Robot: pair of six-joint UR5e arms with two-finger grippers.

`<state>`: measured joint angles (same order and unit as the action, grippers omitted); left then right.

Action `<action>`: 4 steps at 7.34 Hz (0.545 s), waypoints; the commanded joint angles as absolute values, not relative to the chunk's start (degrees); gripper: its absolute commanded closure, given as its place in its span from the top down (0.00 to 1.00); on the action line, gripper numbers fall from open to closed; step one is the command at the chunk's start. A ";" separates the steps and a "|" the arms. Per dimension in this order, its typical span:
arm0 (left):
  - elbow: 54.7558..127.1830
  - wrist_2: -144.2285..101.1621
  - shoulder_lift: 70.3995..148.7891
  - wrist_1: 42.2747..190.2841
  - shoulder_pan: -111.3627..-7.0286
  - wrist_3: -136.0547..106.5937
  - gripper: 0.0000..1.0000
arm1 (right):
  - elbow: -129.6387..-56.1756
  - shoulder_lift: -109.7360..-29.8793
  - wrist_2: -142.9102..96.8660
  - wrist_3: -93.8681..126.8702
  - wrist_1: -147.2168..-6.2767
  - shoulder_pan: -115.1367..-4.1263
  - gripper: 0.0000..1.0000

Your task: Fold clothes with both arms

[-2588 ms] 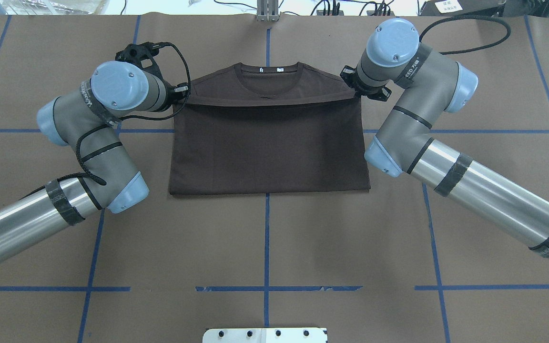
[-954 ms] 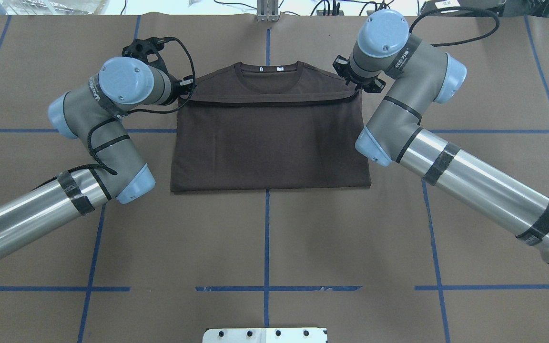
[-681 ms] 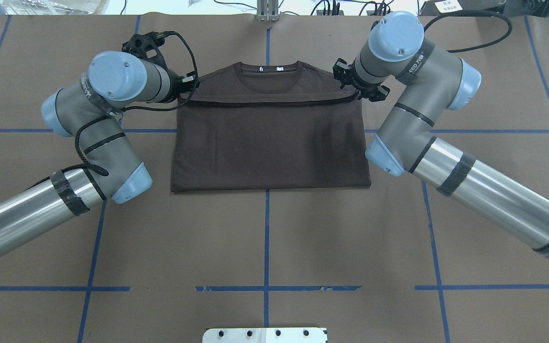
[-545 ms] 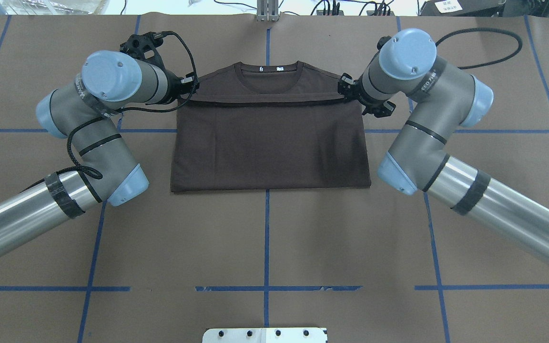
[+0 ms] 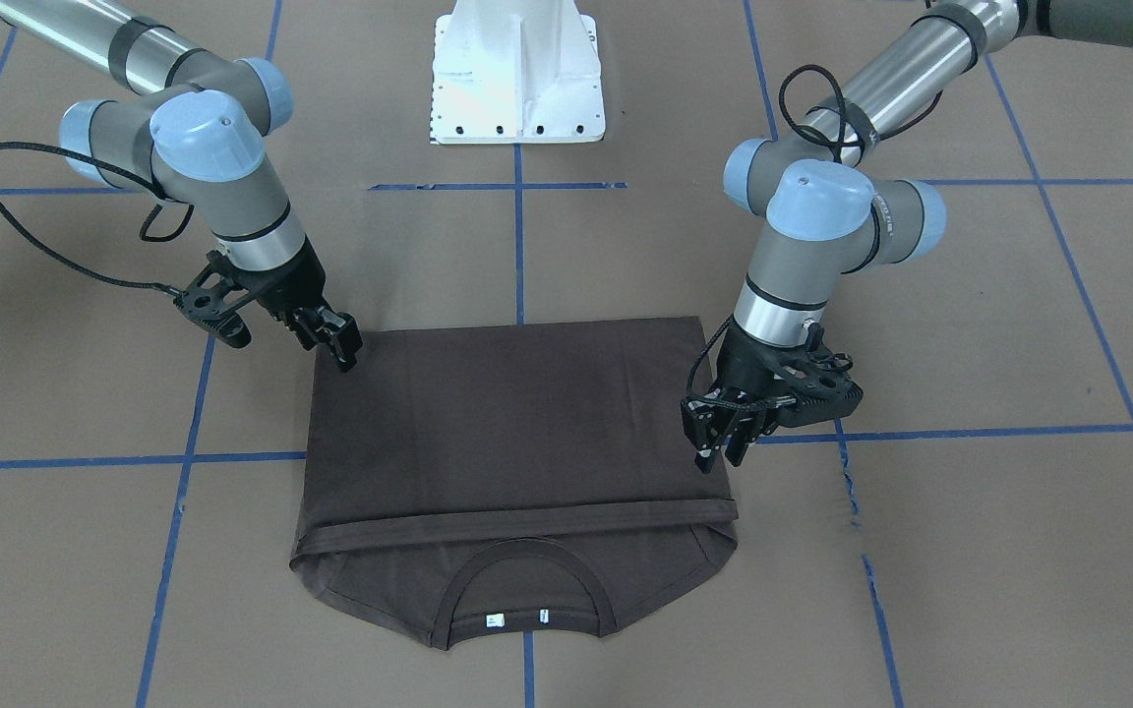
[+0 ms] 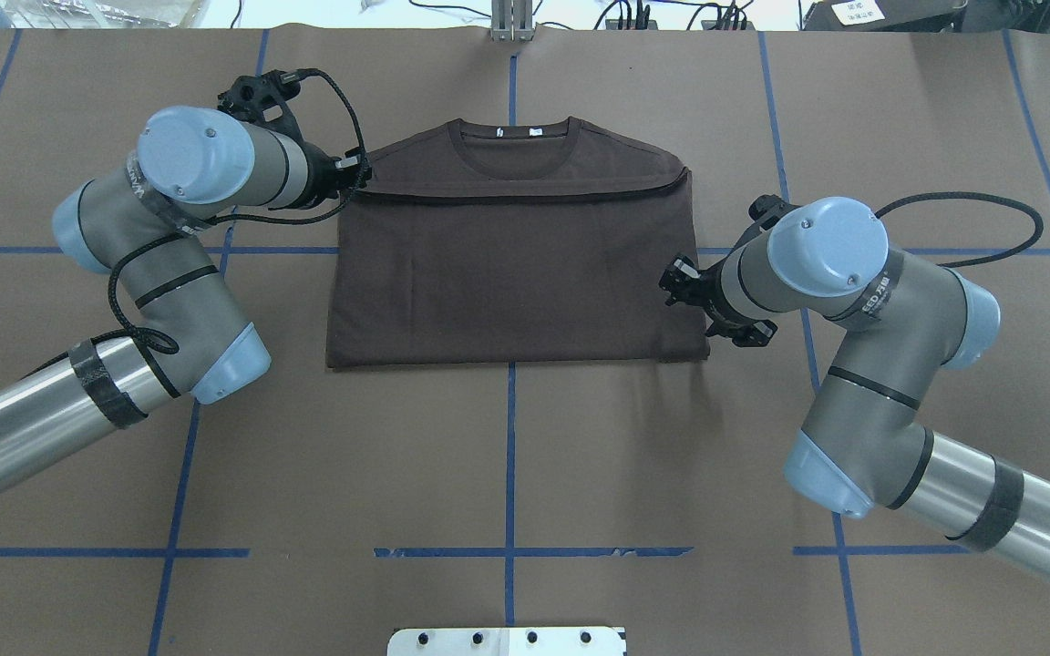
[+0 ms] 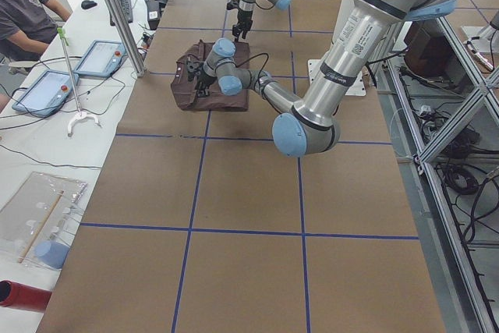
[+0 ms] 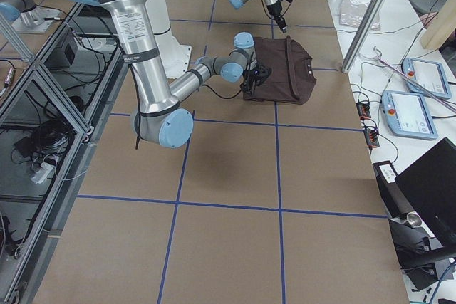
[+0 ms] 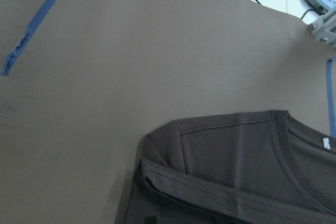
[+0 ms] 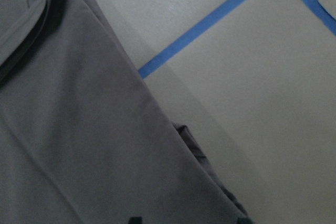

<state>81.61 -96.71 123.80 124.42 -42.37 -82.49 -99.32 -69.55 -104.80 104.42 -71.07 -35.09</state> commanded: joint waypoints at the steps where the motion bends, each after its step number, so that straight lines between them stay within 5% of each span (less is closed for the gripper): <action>1: 81.56 -96.59 123.58 124.37 -42.28 -82.44 0.47 | -99.15 -70.93 -104.41 105.29 -70.75 -33.84 0.68; 4: 81.47 -96.59 123.57 124.37 -42.28 -82.44 0.47 | -96.51 -70.22 -104.41 105.21 -70.66 -33.49 0.67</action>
<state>81.49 -96.54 123.59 124.37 -42.28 -82.45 -97.27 -70.31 -104.42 105.21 -70.69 -33.63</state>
